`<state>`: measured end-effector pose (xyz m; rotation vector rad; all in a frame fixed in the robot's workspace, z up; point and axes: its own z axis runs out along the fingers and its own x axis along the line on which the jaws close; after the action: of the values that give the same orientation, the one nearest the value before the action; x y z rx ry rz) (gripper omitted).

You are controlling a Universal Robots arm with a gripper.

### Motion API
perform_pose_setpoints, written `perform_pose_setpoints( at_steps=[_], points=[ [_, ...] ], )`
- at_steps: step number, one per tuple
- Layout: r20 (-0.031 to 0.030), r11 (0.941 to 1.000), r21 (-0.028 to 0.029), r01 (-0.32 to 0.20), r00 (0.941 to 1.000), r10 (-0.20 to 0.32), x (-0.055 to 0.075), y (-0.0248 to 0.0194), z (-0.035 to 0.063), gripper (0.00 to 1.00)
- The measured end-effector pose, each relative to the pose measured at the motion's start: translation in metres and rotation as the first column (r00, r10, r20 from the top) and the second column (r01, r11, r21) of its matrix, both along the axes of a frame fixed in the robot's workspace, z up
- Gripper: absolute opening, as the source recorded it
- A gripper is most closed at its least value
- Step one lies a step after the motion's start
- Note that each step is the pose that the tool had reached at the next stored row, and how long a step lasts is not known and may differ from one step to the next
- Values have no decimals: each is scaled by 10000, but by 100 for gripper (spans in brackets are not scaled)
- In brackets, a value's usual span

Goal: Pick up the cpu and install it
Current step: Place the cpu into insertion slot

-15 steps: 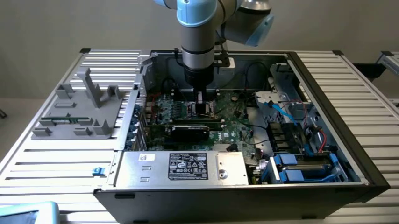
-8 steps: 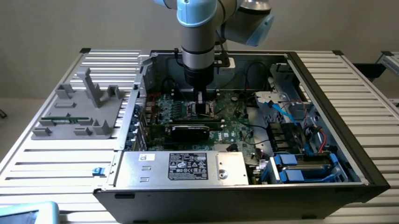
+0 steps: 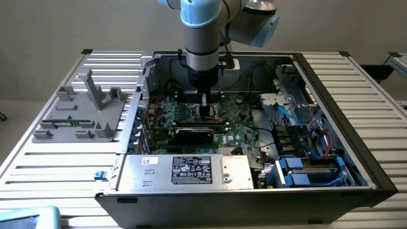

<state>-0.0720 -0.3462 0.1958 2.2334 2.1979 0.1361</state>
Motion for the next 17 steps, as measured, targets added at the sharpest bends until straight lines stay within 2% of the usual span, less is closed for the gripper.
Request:
perform_pose_setpoints(
  at_steps=[12,14,15,17],
  points=[
    [0,10000,1,0,10000,0,0,0,0,56],
    [1,10000,1,0,10000,0,0,0,0,57],
    [1,10000,1,0,10000,0,0,0,0,64],
    [0,10000,1,0,10000,0,0,0,0,64]
  ],
)
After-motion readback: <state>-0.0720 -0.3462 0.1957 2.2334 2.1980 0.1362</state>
